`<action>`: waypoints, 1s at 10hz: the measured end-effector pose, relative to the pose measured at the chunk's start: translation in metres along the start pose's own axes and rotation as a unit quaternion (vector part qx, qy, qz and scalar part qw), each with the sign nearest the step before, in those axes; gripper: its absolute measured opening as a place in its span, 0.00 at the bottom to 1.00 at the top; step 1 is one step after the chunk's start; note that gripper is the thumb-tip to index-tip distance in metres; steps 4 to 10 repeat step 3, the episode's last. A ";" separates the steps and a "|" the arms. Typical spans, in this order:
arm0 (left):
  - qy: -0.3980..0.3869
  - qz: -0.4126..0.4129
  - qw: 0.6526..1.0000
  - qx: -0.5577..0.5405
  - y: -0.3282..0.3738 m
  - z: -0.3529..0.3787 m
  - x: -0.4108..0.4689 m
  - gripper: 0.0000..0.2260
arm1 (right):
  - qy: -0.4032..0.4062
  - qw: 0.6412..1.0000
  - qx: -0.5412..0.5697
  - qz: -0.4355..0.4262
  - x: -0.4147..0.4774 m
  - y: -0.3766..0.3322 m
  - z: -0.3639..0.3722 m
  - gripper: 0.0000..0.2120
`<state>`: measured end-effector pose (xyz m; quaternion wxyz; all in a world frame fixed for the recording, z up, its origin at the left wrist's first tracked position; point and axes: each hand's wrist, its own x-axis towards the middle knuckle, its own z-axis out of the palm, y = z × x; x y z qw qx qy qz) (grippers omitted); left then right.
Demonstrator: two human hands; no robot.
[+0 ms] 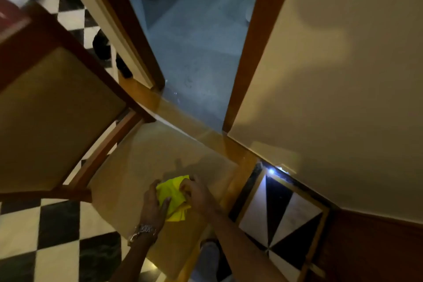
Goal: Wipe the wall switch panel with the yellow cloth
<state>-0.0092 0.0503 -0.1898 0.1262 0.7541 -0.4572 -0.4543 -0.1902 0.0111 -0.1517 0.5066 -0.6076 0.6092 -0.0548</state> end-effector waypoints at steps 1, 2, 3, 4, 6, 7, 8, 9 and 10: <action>-0.064 0.034 0.976 0.204 -0.035 -0.006 0.006 0.29 | -0.050 0.988 -0.145 -0.033 0.008 0.006 0.020 0.16; -0.104 0.029 0.953 0.282 -0.027 -0.007 -0.002 0.33 | -0.076 0.962 -0.260 -0.028 -0.001 0.011 0.003 0.20; -0.050 0.109 0.925 0.361 0.013 -0.007 -0.011 0.40 | -0.057 0.954 -0.281 -0.081 -0.018 0.004 -0.040 0.23; -0.050 0.109 0.925 0.361 0.013 -0.007 -0.011 0.40 | -0.057 0.954 -0.281 -0.081 -0.018 0.004 -0.040 0.23; -0.050 0.109 0.925 0.361 0.013 -0.007 -0.011 0.40 | -0.057 0.954 -0.281 -0.081 -0.018 0.004 -0.040 0.23; -0.050 0.109 0.925 0.361 0.013 -0.007 -0.011 0.40 | -0.057 0.954 -0.281 -0.081 -0.018 0.004 -0.040 0.23; -0.050 0.109 0.925 0.361 0.013 -0.007 -0.011 0.40 | -0.057 0.954 -0.281 -0.081 -0.018 0.004 -0.040 0.23; -0.050 0.109 0.925 0.361 0.013 -0.007 -0.011 0.40 | -0.057 0.954 -0.281 -0.081 -0.018 0.004 -0.040 0.23; -0.050 0.109 0.925 0.361 0.013 -0.007 -0.011 0.40 | -0.057 0.954 -0.281 -0.081 -0.018 0.004 -0.040 0.23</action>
